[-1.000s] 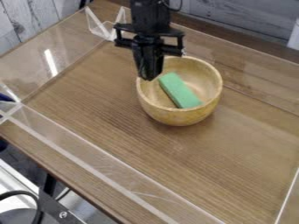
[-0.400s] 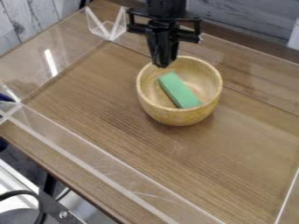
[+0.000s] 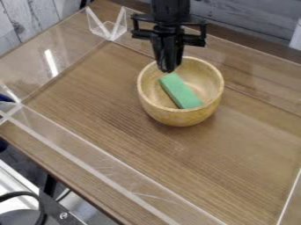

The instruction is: Put the green block in the brown bowl

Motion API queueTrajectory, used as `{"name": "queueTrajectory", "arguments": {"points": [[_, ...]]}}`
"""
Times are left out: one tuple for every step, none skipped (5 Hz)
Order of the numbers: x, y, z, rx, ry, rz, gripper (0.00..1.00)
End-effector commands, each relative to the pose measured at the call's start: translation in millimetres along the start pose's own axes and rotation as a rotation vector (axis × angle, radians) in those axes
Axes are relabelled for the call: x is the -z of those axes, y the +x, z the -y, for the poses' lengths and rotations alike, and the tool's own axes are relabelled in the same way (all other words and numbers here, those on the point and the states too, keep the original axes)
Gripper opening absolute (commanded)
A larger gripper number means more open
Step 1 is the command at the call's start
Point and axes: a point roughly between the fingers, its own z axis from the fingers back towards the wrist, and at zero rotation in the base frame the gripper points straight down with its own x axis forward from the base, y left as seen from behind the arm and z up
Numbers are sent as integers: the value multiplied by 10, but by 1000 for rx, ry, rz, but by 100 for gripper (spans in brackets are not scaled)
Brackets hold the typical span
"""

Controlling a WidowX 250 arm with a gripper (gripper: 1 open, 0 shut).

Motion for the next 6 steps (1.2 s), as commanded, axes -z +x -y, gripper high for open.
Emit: {"name": "queueTrajectory", "arguments": {"points": [[-151,33,30,2,33,75,100],[-135,-9,23,-12,63,87,100],[-259,-21,25,-49,55,144,100],[-522,-38,-48,-110,41,232,100],[-744,-48,-225,-105,13,268,100],[-930,-36,-672,-161,11,304,100]]}}
